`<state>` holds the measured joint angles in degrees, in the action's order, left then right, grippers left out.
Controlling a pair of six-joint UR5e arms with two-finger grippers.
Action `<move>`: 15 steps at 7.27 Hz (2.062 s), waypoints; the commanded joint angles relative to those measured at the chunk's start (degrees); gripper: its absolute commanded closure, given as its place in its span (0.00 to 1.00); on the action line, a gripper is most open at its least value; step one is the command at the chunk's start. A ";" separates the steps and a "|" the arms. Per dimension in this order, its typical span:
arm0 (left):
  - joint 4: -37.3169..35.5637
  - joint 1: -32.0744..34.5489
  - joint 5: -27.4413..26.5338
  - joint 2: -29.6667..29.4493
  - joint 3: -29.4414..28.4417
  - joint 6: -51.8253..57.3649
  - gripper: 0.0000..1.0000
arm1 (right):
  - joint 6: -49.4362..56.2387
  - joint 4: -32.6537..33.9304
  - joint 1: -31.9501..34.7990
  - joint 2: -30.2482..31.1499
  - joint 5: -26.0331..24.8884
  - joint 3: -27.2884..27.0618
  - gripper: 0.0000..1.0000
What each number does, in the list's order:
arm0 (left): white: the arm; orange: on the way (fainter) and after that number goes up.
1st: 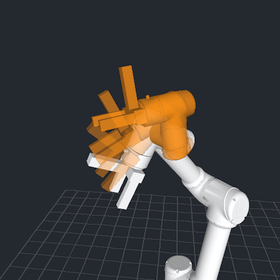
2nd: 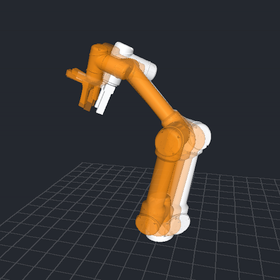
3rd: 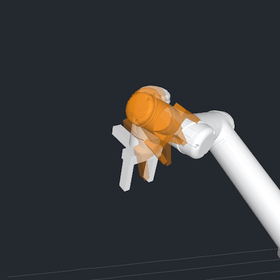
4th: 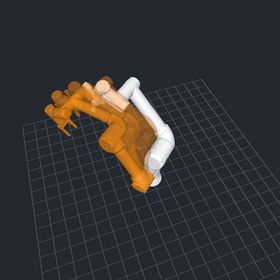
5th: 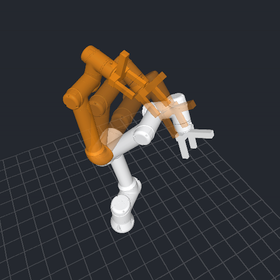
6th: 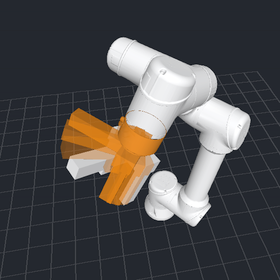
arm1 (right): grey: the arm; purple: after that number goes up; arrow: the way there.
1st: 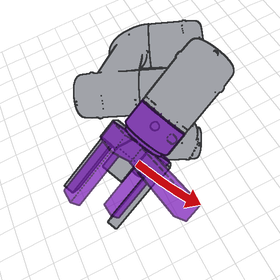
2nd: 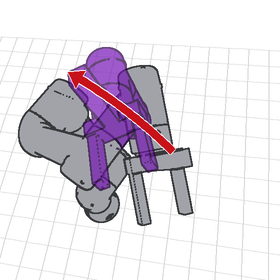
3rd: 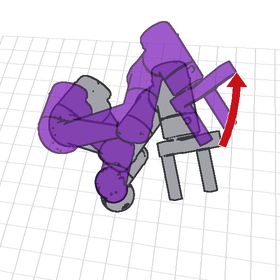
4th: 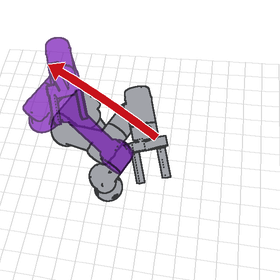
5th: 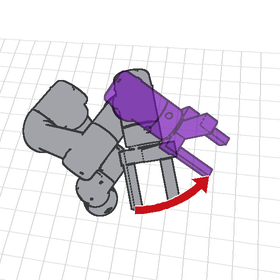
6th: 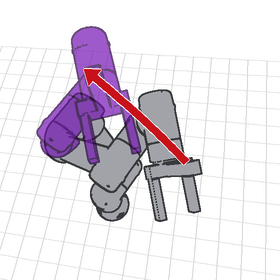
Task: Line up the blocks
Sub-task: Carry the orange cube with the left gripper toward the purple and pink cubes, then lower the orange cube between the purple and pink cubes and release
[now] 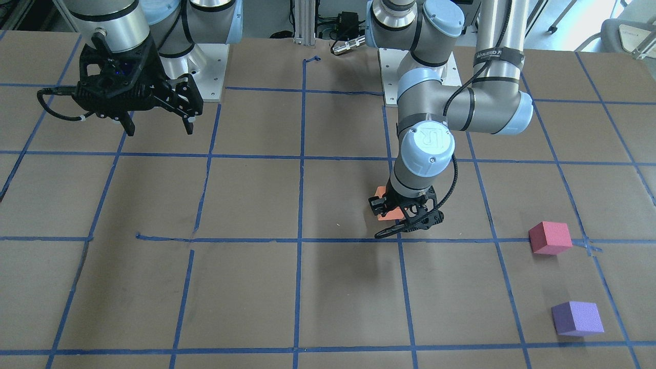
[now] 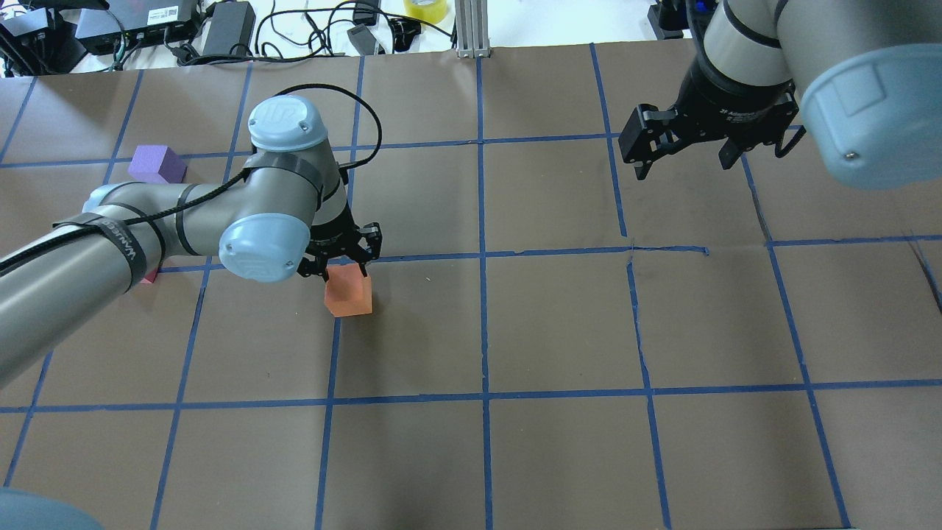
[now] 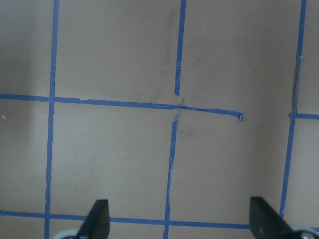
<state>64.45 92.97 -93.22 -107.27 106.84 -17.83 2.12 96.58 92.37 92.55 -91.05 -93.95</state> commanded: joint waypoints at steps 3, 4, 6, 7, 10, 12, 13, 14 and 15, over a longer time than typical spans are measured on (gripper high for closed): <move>22.56 -22.32 -0.65 1.91 -19.28 38.71 1.00 | 0.08 0.01 0.00 0.00 -0.44 0.00 0.00; 15.07 -27.61 -1.25 -0.72 -20.09 53.20 1.00 | -0.01 0.01 0.00 0.00 -0.44 0.00 0.00; 5.16 -29.16 -1.88 -7.22 -22.01 57.56 1.00 | 0.08 0.01 0.09 -0.09 -0.44 0.00 0.00; 4.20 -29.16 0.13 -10.56 -25.16 56.52 1.00 | 0.08 0.01 0.09 -0.09 -0.44 0.00 0.00; -0.64 -29.16 2.88 -17.87 -30.65 42.49 1.00 | -0.45 0.36 0.35 -1.05 -0.35 -0.61 0.00; -1.08 -29.33 2.17 -16.84 -26.19 40.25 1.00 | -0.54 0.45 0.35 -1.06 -0.35 -0.62 0.00; -1.08 -30.03 2.17 -16.13 -24.77 40.59 1.00 | -0.62 0.37 0.53 -1.06 -0.35 -0.53 0.00; -1.17 -31.08 2.34 -16.30 -24.58 41.03 1.00 | -0.62 0.36 0.53 -1.06 -0.35 -0.53 0.00; -1.69 -31.27 2.26 -17.00 -25.19 41.73 1.00 | -0.62 0.28 0.53 -1.06 -0.35 -0.53 0.00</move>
<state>63.20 62.27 -90.96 -123.86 81.76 23.25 1.51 96.93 92.87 91.49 -91.40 -94.50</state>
